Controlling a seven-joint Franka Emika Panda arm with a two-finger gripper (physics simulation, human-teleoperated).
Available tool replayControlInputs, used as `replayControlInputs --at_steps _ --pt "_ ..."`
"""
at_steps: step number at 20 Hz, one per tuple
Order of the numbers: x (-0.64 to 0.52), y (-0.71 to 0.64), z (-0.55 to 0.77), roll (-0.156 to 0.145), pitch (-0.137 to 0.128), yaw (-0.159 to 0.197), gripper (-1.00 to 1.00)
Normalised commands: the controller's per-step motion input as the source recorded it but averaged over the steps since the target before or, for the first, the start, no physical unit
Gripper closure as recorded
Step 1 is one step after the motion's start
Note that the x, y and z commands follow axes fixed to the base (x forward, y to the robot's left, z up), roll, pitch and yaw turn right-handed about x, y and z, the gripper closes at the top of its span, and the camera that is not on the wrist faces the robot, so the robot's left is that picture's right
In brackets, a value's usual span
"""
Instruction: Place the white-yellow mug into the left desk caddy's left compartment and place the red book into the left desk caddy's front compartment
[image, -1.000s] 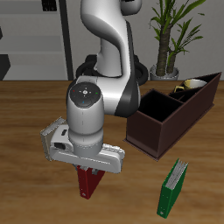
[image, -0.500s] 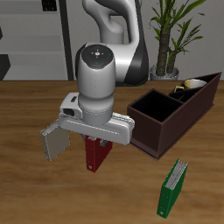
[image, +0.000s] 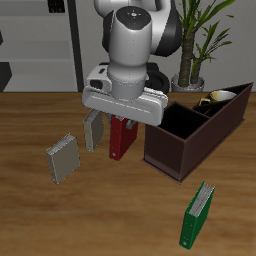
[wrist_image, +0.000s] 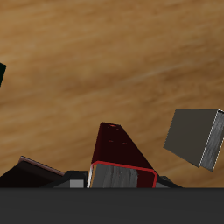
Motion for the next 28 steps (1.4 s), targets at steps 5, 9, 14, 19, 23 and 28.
replayControlInputs --at_steps 5,9,14,19,23,28 --pt "-0.52 0.14 0.48 -0.071 0.001 -0.077 1.00" --pt "-0.70 0.26 0.56 -0.039 -0.055 -0.119 1.00" --pt "-0.46 0.26 0.28 -0.030 -0.026 -0.112 1.00" --pt "-0.41 0.44 0.14 0.013 -0.041 -0.058 1.00" --pt "-0.28 0.35 -0.02 -0.004 -0.001 -0.067 1.00" --pt "-0.31 0.25 -0.06 -0.029 -0.047 -0.037 1.00"
